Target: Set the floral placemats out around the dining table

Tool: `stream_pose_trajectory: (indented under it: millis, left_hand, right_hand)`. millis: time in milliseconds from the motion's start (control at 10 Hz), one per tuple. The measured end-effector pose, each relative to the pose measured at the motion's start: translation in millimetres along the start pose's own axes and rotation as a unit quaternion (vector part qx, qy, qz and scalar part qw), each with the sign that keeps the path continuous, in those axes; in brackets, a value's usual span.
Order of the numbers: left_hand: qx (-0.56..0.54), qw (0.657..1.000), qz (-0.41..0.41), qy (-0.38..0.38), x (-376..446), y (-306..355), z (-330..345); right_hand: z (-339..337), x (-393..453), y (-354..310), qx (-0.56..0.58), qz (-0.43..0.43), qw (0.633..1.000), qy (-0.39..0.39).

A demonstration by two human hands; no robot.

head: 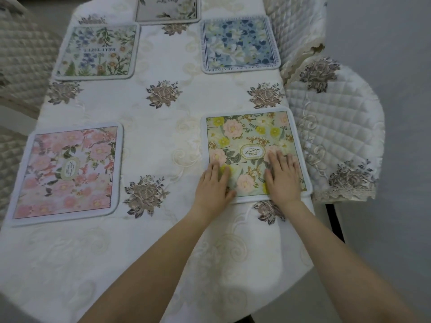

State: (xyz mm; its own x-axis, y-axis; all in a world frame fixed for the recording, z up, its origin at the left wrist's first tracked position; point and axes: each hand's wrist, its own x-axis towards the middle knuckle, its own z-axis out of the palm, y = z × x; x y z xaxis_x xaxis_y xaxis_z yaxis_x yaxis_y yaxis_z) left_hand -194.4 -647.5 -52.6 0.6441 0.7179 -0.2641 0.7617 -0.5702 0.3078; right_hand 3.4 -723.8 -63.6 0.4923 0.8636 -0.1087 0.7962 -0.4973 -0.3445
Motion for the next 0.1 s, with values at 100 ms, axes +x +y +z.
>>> stream_pose_trajectory:
  millis: [100]
  left_hand:
    - [-0.034,0.999,0.004,0.007,-0.6,-8.8,-14.7]
  right_hand:
    - [-12.6,-1.2,-14.8,0.042,-0.005,0.999,0.004]
